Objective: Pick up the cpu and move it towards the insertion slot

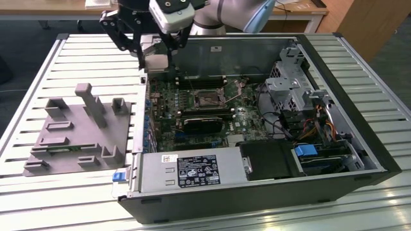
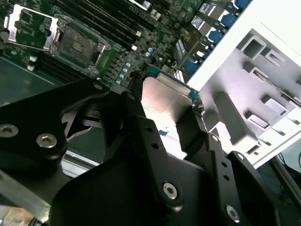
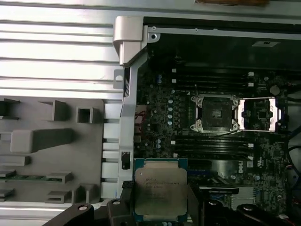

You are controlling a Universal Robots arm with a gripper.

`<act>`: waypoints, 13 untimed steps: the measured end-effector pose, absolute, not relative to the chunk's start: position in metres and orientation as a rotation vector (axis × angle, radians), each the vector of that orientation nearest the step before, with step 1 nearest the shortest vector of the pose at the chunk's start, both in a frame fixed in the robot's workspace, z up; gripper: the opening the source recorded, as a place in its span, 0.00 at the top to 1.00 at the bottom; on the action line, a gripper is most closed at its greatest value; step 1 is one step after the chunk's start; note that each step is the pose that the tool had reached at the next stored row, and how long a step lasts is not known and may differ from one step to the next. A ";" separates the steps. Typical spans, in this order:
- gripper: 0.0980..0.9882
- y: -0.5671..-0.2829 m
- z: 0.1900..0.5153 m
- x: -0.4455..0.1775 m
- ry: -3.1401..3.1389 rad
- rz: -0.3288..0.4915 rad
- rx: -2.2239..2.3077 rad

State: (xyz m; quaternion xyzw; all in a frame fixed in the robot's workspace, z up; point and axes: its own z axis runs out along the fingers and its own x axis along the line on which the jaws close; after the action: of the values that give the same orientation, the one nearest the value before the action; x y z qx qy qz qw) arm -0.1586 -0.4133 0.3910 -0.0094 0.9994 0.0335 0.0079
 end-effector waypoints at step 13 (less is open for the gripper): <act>0.51 -0.413 0.390 -0.111 3.124 0.105 -0.029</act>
State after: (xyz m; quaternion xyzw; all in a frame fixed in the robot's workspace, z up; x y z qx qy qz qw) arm -0.1107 -0.4126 0.3901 -0.0094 0.9994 0.0335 0.0079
